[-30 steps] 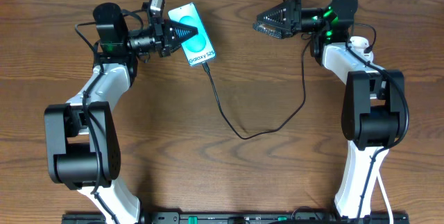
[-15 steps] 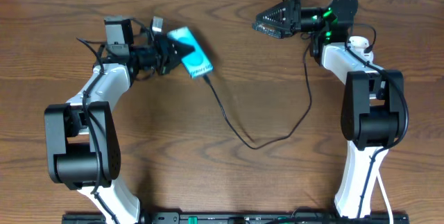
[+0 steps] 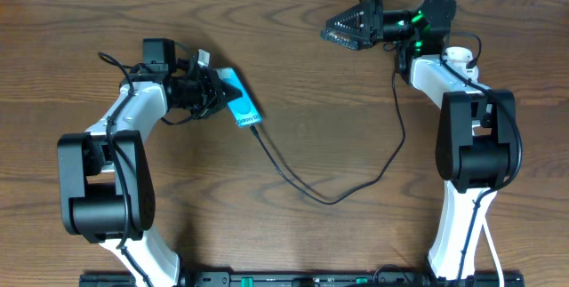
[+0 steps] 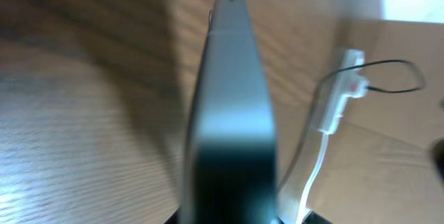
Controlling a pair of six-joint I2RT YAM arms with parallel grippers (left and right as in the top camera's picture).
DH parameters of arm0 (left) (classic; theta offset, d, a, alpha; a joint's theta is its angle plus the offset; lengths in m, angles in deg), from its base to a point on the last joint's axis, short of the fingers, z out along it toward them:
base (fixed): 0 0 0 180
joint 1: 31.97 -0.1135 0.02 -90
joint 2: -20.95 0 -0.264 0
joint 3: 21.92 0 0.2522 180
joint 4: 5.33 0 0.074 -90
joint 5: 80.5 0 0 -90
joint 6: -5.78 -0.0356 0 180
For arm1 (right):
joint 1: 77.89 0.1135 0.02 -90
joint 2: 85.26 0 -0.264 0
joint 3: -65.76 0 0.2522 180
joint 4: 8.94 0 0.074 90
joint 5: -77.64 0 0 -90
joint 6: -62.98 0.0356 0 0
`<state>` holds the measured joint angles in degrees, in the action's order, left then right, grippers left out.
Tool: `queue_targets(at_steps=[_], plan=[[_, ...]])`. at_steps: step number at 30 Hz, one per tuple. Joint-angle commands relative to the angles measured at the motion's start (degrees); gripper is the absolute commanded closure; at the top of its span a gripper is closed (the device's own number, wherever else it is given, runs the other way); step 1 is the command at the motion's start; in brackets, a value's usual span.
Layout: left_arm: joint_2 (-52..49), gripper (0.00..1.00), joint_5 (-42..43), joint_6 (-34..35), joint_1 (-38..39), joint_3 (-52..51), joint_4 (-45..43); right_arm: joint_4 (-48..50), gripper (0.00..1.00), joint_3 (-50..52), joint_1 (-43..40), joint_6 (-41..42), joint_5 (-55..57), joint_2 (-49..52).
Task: Plug charger to phone and switch on socket
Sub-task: 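Lower the phone with the left gripper and lay it flat on the table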
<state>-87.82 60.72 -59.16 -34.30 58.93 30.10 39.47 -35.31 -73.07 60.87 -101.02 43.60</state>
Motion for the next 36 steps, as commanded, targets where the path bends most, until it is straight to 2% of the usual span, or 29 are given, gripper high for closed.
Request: queue_targets(at_steps=[1, 17, 36], plan=[[0.7, 0.93, -5.1, -5.2, 1.2, 0.5, 3.0, 0.2, 0.01, -0.8, 1.1, -0.7, -0.9, -0.2], [0.7, 0.93, -11.7, -7.6, 3.1, 0.5, 9.0, 0.3, 0.01, -0.8, 1.6, -1.2, -0.9, -0.2], [0.4, 0.93, -16.0, -7.6, 3.1, 0.5, 10.2, 0.2, 0.01, -0.8, 2.2, -1.8, -0.9, -0.2]])
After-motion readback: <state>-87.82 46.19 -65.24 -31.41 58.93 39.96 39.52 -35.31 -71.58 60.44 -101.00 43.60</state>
